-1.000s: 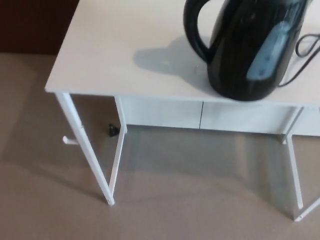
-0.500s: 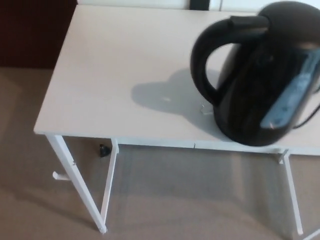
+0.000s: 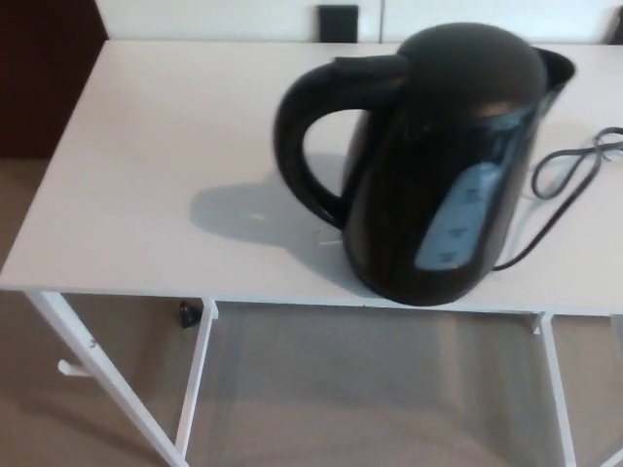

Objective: The robot walk towards a table in front and uses its left hand to pick up the pot from the base and places it on the table

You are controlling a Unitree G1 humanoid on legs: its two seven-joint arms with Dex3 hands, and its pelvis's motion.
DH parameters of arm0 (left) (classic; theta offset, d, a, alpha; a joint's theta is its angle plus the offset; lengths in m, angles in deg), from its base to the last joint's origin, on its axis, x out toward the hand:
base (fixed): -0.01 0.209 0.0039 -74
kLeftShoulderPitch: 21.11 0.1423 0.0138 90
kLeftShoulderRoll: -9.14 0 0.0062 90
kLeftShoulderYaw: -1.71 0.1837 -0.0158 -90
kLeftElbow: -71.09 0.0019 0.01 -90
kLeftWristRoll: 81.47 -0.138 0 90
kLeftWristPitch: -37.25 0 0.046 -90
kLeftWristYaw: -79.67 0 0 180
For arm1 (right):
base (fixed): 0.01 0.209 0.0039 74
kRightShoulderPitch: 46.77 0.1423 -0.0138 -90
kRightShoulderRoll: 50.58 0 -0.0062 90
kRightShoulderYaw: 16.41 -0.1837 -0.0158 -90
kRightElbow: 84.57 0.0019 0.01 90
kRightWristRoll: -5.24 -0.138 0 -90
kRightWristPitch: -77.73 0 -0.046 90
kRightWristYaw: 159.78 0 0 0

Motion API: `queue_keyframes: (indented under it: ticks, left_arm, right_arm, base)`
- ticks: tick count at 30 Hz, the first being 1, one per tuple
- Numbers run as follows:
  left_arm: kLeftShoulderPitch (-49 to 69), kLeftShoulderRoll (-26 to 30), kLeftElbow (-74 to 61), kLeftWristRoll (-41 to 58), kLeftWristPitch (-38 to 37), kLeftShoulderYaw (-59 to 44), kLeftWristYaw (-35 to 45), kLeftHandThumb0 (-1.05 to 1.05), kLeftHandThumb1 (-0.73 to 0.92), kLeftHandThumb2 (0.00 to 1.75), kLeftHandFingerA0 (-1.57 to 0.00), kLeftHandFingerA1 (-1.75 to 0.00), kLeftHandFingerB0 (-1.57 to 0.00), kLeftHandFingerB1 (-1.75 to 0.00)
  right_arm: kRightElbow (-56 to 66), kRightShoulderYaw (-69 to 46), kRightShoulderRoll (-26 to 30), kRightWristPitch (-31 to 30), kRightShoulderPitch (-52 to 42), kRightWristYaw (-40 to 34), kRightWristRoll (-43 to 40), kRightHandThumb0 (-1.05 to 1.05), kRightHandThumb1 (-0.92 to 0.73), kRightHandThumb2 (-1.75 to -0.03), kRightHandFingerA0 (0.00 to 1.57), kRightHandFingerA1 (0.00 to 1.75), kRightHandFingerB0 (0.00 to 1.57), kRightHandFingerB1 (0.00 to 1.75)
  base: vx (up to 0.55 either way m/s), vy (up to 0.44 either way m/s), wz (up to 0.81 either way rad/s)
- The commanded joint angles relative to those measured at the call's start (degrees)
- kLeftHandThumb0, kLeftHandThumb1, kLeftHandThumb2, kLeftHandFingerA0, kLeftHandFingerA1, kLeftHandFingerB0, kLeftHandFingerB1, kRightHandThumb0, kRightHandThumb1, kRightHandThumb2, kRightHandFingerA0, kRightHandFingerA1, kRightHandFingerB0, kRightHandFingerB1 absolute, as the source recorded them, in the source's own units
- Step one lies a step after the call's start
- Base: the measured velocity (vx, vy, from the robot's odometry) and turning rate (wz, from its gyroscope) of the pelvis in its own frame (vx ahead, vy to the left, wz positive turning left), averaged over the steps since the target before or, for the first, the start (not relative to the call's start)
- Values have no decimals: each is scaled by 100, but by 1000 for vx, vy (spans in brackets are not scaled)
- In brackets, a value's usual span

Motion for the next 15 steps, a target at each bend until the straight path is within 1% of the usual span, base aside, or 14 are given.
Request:
queue_keyframes:
  ticks: [1, 5, 7, 8, 11, 12, 13, 14, 15]
  left_arm:
    - [-23, 105, 45, -23, -110, -32, -45, -50, 52, 57, -53, -37, -38, -33]
    - [-20, 105, 23, -36, -144, -30, -80, -50, 52, 57, -54, -38, -38, -33]
    - [-5, 112, -18, -41, -122, -21, -74, -50, 53, 57, -53, -37, -37, -33]
    - [-4, 113, -23, -42, -118, -19, -73, -50, 53, 57, -53, -37, -37, -33]
    - [-10, 114, -33, -16, -101, -31, -38, -50, 53, 57, -52, -37, -36, -33]
    - [-24, 112, -30, -19, -96, -31, -54, -49, 52, 57, -53, -38, -38, -33]
    - [-46, 109, -25, -23, -89, -31, -78, -49, 52, 57, -53, -38, -38, -33]
    - [-43, 119, -60, -14, -54, -30, -50, -49, 53, 57, -53, -37, -37, -33]
    - [-42, 123, -74, -10, -39, -30, -38, -49, 53, 57, -53, -37, -37, -33]
  right_arm:
    - [-3, 12, 7, -44, 21, -35, 23, -92, -82, -65, 34, 56, 26, 40]
    - [10, 32, 20, -49, 28, -33, 38, -90, -82, -65, 34, 54, 27, 39]
    - [-2, 39, 21, -62, 40, -34, 41, -90, -82, -65, 35, 54, 28, 39]
    - [-3, 40, 21, -64, 41, -35, 41, -90, -82, -65, 35, 54, 28, 39]
    - [-7, 53, 19, -68, 62, -47, 44, -90, -82, -65, 35, 54, 28, 40]
    - [-2, 47, 19, -74, 69, -28, 29, -95, -69, -79, 32, 56, 27, 44]
    - [5, 38, 19, -84, 78, 0, 7, -95, -69, -79, 32, 56, 27, 44]
    - [-3, 64, 29, -78, 91, -18, 39, -89, -65, -103, 31, 59, 24, 50]
    - [-7, 75, 33, -76, 97, -26, 52, -89, -65, -103, 31, 59, 24, 50]
  base:
    - [0, 0, 0]
    - [0, 23, 0]
    - [30, 140, -5]
    - [68, 200, 65]
    - [29, 189, -1]
    - [0, 0, 0]
    - [51, 72, 13]
    - [0, 0, 0]
    - [0, 0, 0]
